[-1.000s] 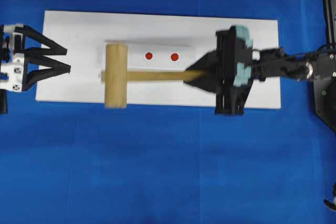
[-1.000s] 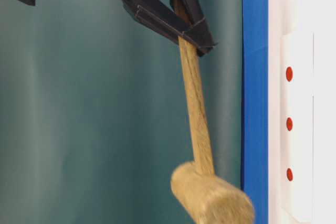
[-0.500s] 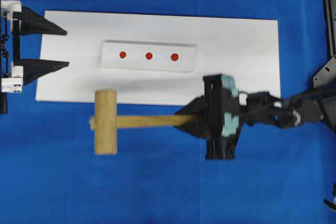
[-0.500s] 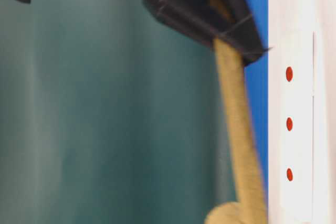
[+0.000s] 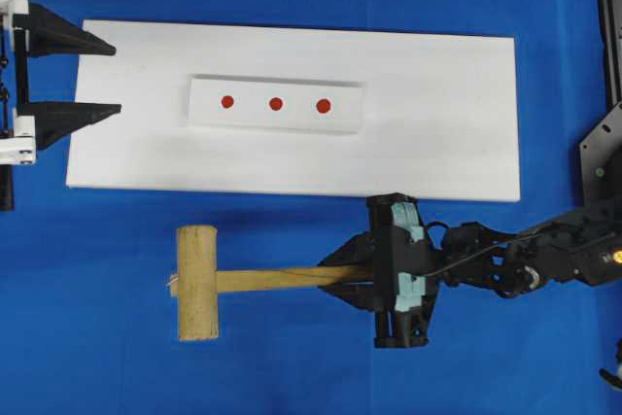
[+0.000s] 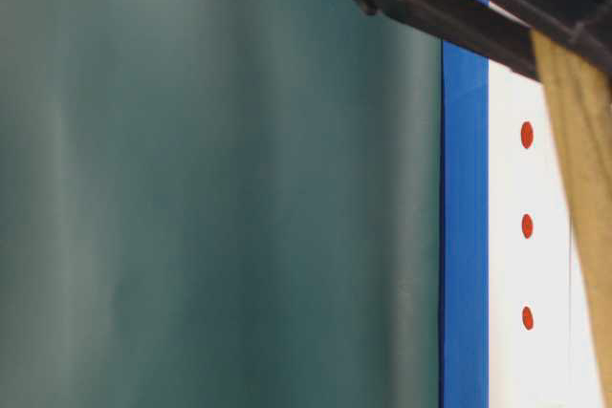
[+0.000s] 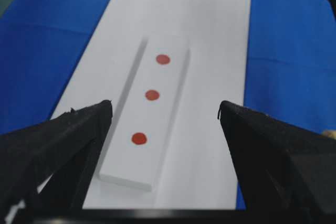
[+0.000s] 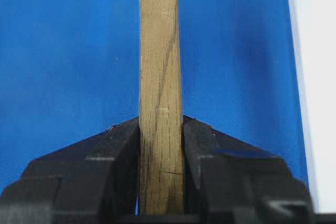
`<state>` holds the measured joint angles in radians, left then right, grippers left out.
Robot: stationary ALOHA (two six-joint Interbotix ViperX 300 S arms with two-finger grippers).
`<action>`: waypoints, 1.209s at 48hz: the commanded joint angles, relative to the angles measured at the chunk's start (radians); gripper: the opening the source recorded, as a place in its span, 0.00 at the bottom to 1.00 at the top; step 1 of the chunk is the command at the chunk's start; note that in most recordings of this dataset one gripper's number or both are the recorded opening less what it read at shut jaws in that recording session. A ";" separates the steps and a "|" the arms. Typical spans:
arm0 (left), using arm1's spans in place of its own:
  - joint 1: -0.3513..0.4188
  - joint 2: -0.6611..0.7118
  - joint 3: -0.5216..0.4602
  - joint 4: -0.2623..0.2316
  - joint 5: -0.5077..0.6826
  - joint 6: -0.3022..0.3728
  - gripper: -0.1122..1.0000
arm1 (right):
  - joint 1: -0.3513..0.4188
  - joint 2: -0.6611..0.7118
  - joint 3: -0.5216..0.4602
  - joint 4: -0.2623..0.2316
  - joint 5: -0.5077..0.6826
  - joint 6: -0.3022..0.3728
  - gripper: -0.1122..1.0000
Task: Hit the mark with a hammer.
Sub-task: 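Carry the mallet with the right gripper back below the board, then lower the mallet onto the table and open the right gripper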
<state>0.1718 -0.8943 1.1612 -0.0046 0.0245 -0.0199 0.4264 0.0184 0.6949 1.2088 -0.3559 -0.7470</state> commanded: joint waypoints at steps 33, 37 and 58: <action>0.005 -0.025 0.008 -0.003 -0.002 -0.005 0.82 | -0.005 0.193 -0.064 -0.003 -0.032 0.003 0.18; 0.005 -0.025 0.006 -0.003 -0.003 -0.005 0.82 | -0.005 0.192 -0.060 -0.005 -0.032 0.003 0.18; 0.005 -0.025 0.006 -0.002 -0.003 -0.005 0.82 | -0.017 0.199 -0.040 -0.005 -0.011 0.002 0.18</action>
<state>0.1718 -0.9235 1.1781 -0.0061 0.0276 -0.0230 0.4172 0.2286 0.6627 1.2057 -0.3712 -0.7470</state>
